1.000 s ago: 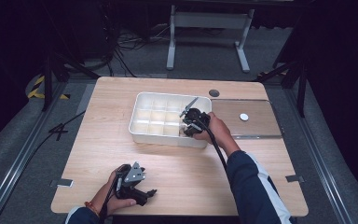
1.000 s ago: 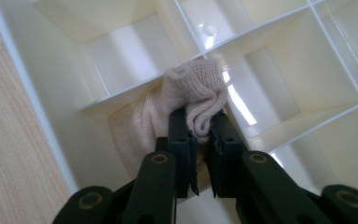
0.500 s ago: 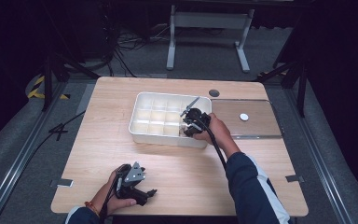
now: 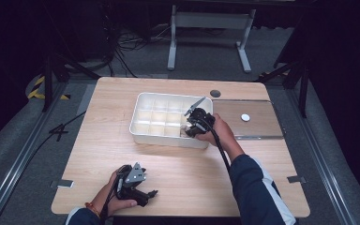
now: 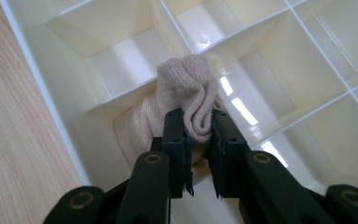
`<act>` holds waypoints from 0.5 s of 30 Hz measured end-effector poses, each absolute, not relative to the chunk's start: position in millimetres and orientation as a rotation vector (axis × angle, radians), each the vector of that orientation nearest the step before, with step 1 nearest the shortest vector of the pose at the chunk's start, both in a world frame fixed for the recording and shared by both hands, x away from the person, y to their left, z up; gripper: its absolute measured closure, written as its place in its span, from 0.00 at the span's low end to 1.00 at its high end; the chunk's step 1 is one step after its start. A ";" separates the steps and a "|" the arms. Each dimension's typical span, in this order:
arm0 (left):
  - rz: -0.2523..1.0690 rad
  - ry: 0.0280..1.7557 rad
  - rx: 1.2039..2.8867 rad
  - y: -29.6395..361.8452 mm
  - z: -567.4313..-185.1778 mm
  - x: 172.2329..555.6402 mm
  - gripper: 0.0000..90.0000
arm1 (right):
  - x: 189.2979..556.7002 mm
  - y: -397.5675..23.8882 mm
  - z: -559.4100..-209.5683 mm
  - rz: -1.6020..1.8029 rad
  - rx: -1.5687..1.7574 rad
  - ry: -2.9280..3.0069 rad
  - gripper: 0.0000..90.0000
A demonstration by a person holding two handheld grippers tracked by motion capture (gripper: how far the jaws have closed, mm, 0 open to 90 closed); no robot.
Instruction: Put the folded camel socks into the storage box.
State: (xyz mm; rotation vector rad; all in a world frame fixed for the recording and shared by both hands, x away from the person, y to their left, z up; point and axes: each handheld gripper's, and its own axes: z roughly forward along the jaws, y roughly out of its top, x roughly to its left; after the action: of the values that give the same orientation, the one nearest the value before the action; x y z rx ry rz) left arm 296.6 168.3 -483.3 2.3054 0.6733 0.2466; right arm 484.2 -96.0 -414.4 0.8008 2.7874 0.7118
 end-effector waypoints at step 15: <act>0.244 0.685 2.299 167.9 -483.4 295.9 0.13 | 475.6 -103.4 -396.4 0.805 0.791 2.720 0.76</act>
State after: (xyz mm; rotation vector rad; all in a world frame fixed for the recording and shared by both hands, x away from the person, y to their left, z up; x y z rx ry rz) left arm 295.9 167.9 -483.4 2.2994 0.6847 0.2437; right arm 475.6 -103.4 -396.4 0.7910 2.7197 0.8052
